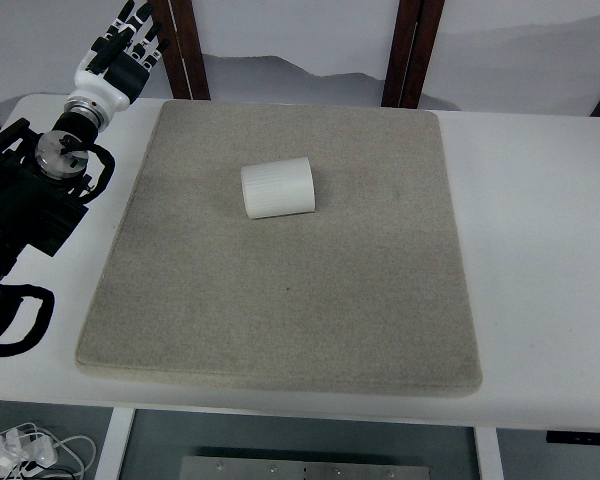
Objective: Flip white cup upright
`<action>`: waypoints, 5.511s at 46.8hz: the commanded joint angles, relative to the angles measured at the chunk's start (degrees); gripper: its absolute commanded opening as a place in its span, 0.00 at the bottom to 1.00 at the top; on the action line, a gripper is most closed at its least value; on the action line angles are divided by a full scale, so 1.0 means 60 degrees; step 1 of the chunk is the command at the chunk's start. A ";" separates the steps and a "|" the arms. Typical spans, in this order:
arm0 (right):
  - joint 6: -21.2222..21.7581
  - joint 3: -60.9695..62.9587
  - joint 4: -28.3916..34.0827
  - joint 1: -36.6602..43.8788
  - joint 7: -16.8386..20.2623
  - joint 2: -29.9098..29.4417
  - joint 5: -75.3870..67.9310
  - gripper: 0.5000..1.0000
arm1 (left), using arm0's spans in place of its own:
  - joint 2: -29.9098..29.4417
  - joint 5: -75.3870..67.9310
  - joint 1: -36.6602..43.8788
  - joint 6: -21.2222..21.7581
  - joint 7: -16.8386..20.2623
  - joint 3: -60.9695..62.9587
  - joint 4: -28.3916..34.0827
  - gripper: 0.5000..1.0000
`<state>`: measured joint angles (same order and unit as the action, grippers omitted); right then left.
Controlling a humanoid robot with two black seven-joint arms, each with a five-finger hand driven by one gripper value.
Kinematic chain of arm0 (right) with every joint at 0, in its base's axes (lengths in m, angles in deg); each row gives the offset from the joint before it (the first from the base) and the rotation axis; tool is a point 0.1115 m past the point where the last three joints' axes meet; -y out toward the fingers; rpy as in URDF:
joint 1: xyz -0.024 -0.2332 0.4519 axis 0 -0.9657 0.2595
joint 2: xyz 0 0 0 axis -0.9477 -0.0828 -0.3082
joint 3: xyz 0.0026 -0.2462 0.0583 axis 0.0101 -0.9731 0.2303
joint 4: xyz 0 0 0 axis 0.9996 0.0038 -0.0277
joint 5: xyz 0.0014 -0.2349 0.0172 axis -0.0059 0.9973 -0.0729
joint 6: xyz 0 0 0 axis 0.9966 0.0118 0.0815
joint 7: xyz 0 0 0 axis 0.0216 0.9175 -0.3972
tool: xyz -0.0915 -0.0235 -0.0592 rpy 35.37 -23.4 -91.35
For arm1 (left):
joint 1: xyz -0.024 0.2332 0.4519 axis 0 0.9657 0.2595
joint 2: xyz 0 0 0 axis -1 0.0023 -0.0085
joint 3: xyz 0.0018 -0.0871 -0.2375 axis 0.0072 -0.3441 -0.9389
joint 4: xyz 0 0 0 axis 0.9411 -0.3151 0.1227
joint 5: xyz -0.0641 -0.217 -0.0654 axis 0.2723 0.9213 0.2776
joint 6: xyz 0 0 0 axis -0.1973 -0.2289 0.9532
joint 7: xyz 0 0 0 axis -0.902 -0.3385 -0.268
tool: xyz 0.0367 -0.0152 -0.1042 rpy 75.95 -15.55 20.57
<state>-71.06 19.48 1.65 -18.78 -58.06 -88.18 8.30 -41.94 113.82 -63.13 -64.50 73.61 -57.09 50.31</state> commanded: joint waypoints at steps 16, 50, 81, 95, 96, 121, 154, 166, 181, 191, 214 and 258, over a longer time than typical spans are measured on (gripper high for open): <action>0.0000 0.0000 0.0003 0.0000 0.0000 0.0000 0.0000 0.90 | -0.0335 0.0246 -0.0087 0.0014 -0.0003 -0.0307 0.0068 1.00; 0.0000 0.0000 0.0003 0.0000 0.0000 0.0000 0.0000 0.90 | -0.1844 -0.1233 -0.0249 -0.0279 0.0114 0.1055 -0.1893 1.00; 0.0000 0.0000 0.0003 0.0000 0.0000 0.0000 0.0000 0.90 | -0.4013 -0.9770 -0.0439 0.0072 0.0055 0.1464 -0.7431 1.00; 0.0000 0.0000 0.0003 0.0000 0.0000 0.0000 0.0000 0.90 | -0.3969 -1.3317 -0.0570 0.0849 -0.0383 0.2095 -0.8692 0.98; 0.0000 0.0000 -0.0012 0.0000 0.0000 0.0000 0.0000 0.90 | -0.3940 -1.3435 -0.0614 0.0892 -0.0544 0.2095 -0.8750 0.98; 0.0000 0.0000 -0.0012 0.0000 0.0000 0.0000 0.0000 0.90 | -0.3120 -1.3612 -0.0937 0.1142 -0.3036 0.3047 -0.9351 0.99; 0.0000 0.0000 -0.0012 0.0000 0.0000 0.0000 0.0000 0.90 | -0.1742 -1.3612 -0.0732 0.1537 -0.3255 0.3296 -0.8121 0.99; 0.0000 0.0000 0.0003 0.0000 0.0000 0.0000 0.0000 0.90 | -0.1713 -1.3612 -0.0571 0.1552 -0.3358 0.3311 -0.8062 1.00; 0.0000 0.0000 0.0003 0.0000 0.0000 0.0000 0.0000 0.90 | -0.1537 -1.3626 -0.0483 0.1552 -0.3358 0.3325 -0.7813 0.99; 0.0000 0.0000 0.0003 0.0000 0.0000 0.0000 0.0000 0.90 | -0.1508 -1.3612 -0.0512 0.1552 -0.3358 0.3721 -0.7828 0.90; 0.0000 0.0000 0.0003 0.0000 0.0000 0.0000 0.0000 0.90 | -0.1522 -1.3612 -0.0586 0.1640 -0.3358 0.3721 -0.7828 0.23; 0.0000 0.0000 -0.0012 0.0000 -0.0014 0.0000 0.0000 0.90 | -0.2196 -1.0082 -0.0468 0.0776 -0.1426 0.1920 -0.7037 0.00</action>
<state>-71.06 19.48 1.65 -18.78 -58.07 -88.18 8.30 -54.79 51.10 -65.94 -58.74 62.50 -45.30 6.81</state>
